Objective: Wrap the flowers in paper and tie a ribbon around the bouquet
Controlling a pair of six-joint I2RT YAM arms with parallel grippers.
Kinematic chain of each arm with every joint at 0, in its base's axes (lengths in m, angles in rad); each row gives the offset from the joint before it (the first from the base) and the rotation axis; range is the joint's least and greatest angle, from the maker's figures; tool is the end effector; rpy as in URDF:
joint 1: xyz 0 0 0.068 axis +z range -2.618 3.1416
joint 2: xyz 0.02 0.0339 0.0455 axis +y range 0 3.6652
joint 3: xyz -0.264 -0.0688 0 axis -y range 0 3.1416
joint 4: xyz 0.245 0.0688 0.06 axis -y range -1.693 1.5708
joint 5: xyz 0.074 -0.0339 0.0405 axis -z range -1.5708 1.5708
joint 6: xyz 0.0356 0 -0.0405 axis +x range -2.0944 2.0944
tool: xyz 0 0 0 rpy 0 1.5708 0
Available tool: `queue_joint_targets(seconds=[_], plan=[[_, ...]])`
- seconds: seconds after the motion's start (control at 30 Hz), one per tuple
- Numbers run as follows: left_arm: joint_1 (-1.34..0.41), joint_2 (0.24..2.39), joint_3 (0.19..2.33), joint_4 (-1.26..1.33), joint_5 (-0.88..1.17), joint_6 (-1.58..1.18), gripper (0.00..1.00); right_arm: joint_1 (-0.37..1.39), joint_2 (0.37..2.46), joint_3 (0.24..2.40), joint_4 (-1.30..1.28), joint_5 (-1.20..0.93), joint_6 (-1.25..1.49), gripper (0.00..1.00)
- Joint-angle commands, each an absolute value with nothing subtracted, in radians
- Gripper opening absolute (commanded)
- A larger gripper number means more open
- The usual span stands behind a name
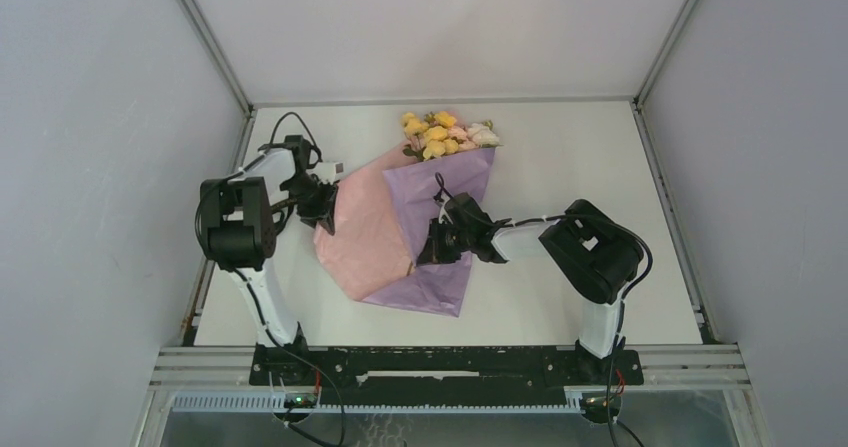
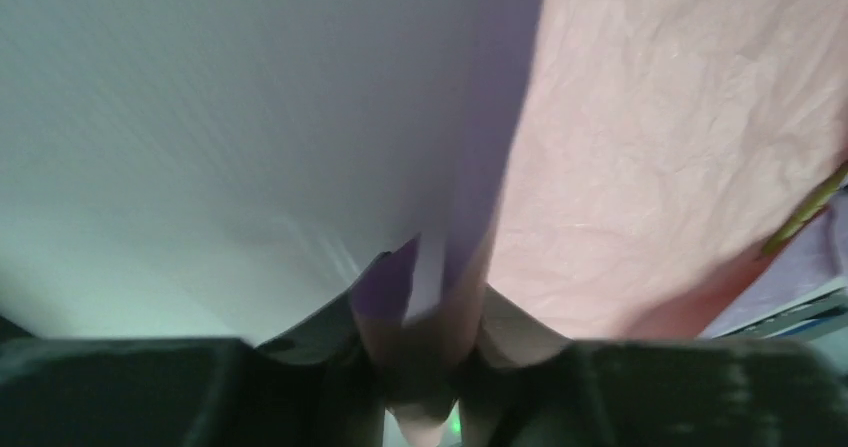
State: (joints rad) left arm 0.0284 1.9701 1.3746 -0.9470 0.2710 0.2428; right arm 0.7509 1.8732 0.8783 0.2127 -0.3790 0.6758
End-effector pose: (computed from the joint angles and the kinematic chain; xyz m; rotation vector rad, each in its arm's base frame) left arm 0.3623 0.0008 0.1607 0.3322 3.0322 -0.4062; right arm 0.2530 0.2541 0.1172 -0.3019 2.5647 1.0742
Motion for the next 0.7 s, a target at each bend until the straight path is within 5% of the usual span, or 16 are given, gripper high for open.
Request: queue_joint_targets(seconds=[0.0,0.07,0.33,0.67], plan=[[0.028,1.903,1.382,-0.976,0.373,0.254,0.18,0.738,1.858,0.846,0.176,-0.328,0.638,0.11],[0.028,1.857,1.38,-1.001,0.422,0.253,0.01,0.737,1.861,0.843,0.18,-0.331,0.641,0.11],[-0.092,1.634,1.422,-1.154,0.715,0.341,0.0,0.709,1.905,0.828,0.224,-0.364,0.676,0.1],[-0.361,1.732,1.694,-1.122,0.937,0.197,0.0,0.701,1.915,0.805,0.305,-0.396,0.74,0.1]])
